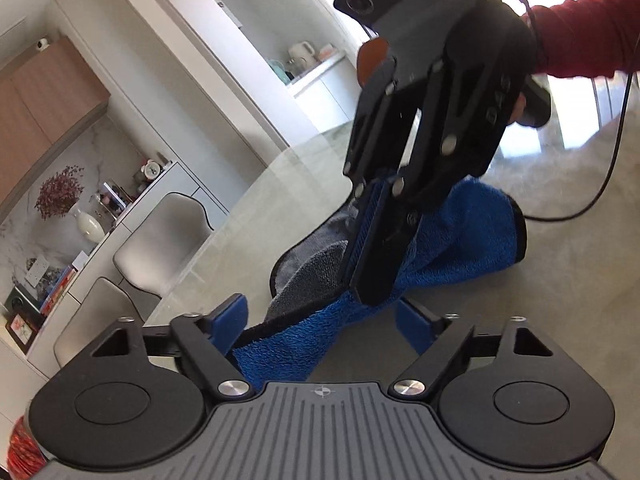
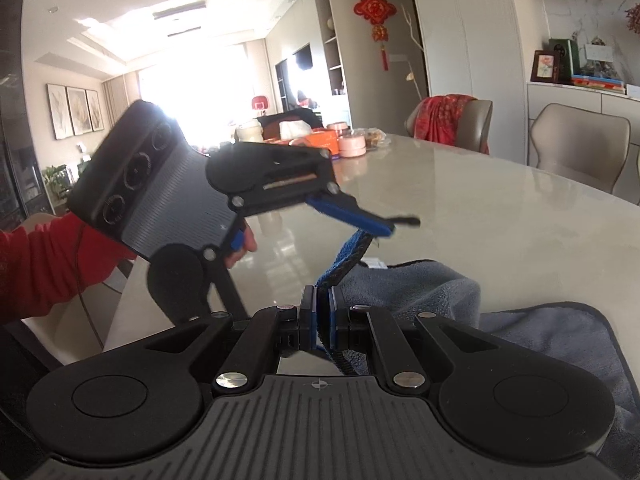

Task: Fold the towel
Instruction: 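Close the left gripper on the towel edge while the right gripper keeps holding, then lift the towel high with both grippers, spreading it between them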

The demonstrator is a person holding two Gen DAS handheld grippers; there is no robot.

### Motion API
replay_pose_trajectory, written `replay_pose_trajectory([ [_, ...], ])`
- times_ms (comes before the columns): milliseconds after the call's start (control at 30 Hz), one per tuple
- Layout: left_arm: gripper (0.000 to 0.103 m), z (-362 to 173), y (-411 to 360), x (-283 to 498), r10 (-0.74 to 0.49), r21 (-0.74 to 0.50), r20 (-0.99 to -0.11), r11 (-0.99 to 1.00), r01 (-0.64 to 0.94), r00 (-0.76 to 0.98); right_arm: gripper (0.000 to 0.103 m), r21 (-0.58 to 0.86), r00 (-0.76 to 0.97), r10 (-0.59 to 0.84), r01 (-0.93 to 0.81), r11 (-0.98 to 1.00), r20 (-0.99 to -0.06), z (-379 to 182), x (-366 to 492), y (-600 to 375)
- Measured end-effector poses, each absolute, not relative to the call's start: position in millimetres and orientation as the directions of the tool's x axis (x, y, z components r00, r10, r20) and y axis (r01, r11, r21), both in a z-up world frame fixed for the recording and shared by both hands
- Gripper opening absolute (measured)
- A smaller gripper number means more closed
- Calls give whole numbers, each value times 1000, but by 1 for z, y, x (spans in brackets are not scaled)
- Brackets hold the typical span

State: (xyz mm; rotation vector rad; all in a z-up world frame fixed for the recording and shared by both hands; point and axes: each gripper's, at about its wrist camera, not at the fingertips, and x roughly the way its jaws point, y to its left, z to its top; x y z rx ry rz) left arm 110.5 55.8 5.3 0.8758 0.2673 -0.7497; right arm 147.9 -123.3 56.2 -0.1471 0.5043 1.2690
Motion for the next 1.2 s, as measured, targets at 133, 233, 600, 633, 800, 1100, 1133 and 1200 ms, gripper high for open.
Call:
replay_pose_trajectory([
  [133,23,5,50,119,-439,543,-597,395,741,672,7,148,200,867,-944,295,-457,56,141,-120],
  [233,7,8,53,130,-414,451,-654,460,765,634,9,136,226,862,-938,318,-454,56,139,-122],
  [600,7,32,67,122,-381,474,-586,554,684,715,61,46,486,728,-817,575,-483,49,83,-180],
  [633,7,33,67,122,-385,474,-584,552,686,714,62,55,487,721,-810,584,-493,46,77,-183],
  [800,7,36,62,114,-384,489,-568,554,674,728,62,-15,553,630,-758,652,-546,23,68,-174],
  [1100,8,41,64,91,-332,506,-559,589,630,760,10,219,508,693,-703,677,-512,12,98,-171],
  [1133,8,43,65,89,-323,506,-556,599,621,765,10,211,513,695,-707,675,-504,16,95,-172],
  [1200,8,45,68,84,-306,505,-551,619,602,776,10,131,542,677,-725,676,-498,27,81,-171],
])
